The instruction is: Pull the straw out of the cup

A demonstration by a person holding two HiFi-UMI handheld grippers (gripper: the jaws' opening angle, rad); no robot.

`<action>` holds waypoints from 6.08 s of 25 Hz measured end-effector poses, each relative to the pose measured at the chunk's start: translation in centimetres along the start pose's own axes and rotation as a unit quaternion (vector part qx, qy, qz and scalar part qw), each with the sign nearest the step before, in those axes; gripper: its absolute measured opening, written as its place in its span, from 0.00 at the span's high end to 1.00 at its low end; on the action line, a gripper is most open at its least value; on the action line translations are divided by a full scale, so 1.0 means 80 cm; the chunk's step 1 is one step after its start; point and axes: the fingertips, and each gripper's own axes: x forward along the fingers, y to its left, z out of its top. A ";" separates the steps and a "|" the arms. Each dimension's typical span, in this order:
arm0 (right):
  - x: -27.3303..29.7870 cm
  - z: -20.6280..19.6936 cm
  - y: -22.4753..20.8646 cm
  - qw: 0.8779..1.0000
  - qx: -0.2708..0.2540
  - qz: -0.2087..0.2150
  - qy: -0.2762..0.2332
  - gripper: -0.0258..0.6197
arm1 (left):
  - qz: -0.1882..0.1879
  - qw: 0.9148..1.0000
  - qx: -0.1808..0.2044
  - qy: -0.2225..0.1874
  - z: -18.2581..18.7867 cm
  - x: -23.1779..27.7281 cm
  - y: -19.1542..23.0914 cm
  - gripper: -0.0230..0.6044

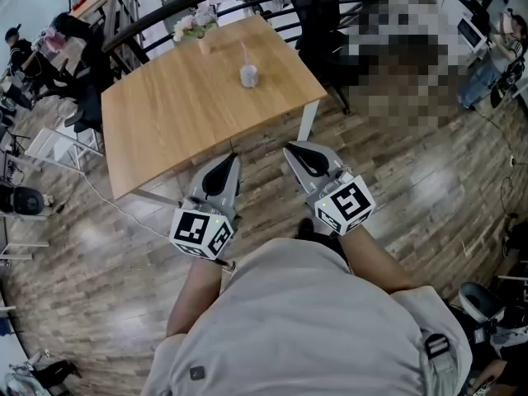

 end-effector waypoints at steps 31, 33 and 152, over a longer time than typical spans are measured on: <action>0.106 -0.048 -0.241 0.997 0.049 0.029 0.054 0.95 | 0.028 0.999 -0.020 0.024 -0.019 0.237 0.085 0.96; 0.135 -0.048 -0.243 0.997 0.044 0.027 0.058 0.95 | 0.021 0.999 -0.021 0.020 -0.014 0.243 0.112 0.96; 0.554 -0.183 -0.359 0.977 0.132 0.058 0.157 0.90 | 0.045 0.995 -0.052 0.069 -0.054 0.354 0.473 0.96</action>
